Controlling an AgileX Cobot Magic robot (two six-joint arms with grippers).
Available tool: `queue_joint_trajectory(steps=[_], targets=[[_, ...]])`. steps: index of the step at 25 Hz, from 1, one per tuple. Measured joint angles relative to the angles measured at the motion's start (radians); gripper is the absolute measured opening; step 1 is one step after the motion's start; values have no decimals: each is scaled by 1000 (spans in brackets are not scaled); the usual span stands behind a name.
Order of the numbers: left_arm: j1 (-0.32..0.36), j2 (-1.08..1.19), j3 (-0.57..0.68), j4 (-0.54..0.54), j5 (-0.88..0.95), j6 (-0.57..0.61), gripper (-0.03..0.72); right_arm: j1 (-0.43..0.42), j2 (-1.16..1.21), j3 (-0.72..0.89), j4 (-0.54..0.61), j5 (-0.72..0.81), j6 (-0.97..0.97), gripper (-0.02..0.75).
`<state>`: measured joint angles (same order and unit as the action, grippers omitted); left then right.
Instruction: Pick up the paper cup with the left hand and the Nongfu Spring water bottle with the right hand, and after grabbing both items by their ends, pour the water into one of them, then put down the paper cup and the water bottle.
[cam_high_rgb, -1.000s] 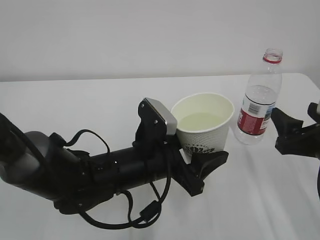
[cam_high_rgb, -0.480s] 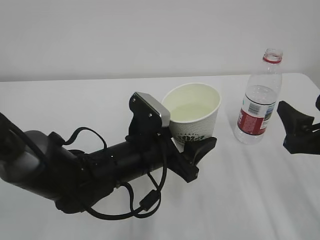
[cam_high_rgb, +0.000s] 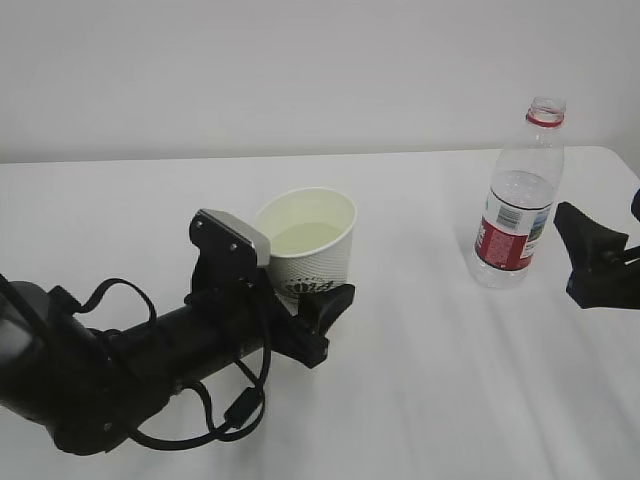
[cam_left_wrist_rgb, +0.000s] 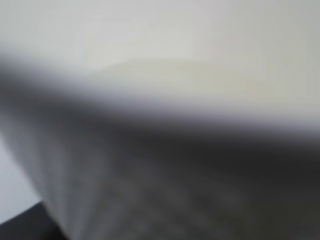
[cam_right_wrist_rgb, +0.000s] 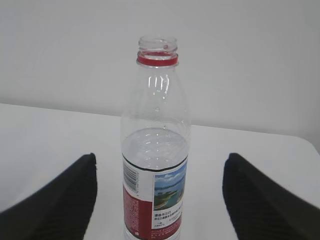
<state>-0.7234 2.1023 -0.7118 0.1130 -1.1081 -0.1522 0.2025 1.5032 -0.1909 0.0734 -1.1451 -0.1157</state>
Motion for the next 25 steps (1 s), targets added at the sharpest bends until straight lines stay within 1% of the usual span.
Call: queue_joint_trajectory(steps=[4, 8, 13, 17, 21, 25], targets=[[48, 0, 45, -24, 0, 20, 508, 0, 0, 0, -4, 0, -2, 594], [91, 0, 73, -71, 0, 42, 505, 0, 0, 0, -8, 0, -2, 594], [142, 0, 75, -126, 0, 48, 505, 0, 0, 0, -8, 0, -3, 594], [168, 0, 75, -163, 0, 50, 503, 0, 0, 0, -8, 0, -3, 594], [190, 0, 75, -226, -2, 50, 503, 0, 0, 0, -8, 0, -4, 594], [227, 0, 75, -262, -2, 51, 503, 0, 0, 0, -8, 0, -4, 594]])
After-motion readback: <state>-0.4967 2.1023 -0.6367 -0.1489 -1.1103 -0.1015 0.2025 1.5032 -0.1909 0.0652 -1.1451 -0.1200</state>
